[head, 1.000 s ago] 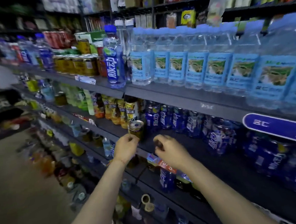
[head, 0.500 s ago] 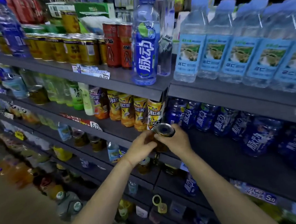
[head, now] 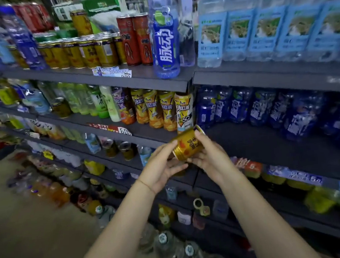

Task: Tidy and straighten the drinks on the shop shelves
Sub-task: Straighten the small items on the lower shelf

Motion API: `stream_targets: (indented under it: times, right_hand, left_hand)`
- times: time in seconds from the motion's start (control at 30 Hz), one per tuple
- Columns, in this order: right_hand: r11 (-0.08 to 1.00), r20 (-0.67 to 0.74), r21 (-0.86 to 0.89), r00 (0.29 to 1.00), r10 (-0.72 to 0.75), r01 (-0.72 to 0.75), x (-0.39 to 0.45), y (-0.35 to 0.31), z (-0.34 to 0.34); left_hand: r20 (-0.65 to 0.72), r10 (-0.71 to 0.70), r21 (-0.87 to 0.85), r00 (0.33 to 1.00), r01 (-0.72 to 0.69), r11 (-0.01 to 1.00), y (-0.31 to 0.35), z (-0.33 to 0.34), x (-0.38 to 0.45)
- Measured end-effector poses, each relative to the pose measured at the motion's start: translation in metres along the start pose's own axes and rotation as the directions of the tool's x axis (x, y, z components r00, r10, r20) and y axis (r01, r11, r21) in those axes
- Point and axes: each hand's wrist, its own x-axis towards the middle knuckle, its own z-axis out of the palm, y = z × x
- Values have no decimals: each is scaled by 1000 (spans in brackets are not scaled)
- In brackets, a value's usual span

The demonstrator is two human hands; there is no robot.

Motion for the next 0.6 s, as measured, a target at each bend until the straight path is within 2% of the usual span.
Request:
stream_targets:
  times: [0.1, 0.2, 0.33, 0.43, 0.6]
  right_hand:
    - [998, 20, 36, 999, -43, 42, -14, 16, 6]
    - [997, 8, -29, 997, -74, 74, -24, 18, 31]
    - [989, 28, -71, 991, -128, 130, -23, 25, 83]
    - [979, 87, -76, 979, -182, 189, -16, 37, 140]
    - [965, 164, -104, 961, -222, 240, 8, 60, 271]
  left_hand:
    - [9, -25, 33, 1000, 25, 999, 7, -6, -20]
    - [33, -18, 46, 999, 17, 999, 20, -18, -34]
    - [37, 1, -24, 999, -1, 1000, 49, -57, -44]
    - [39, 41, -100, 998, -37, 994, 81, -102, -49]
    - [16, 126, -128, 992, -123, 984, 165, -209, -55]
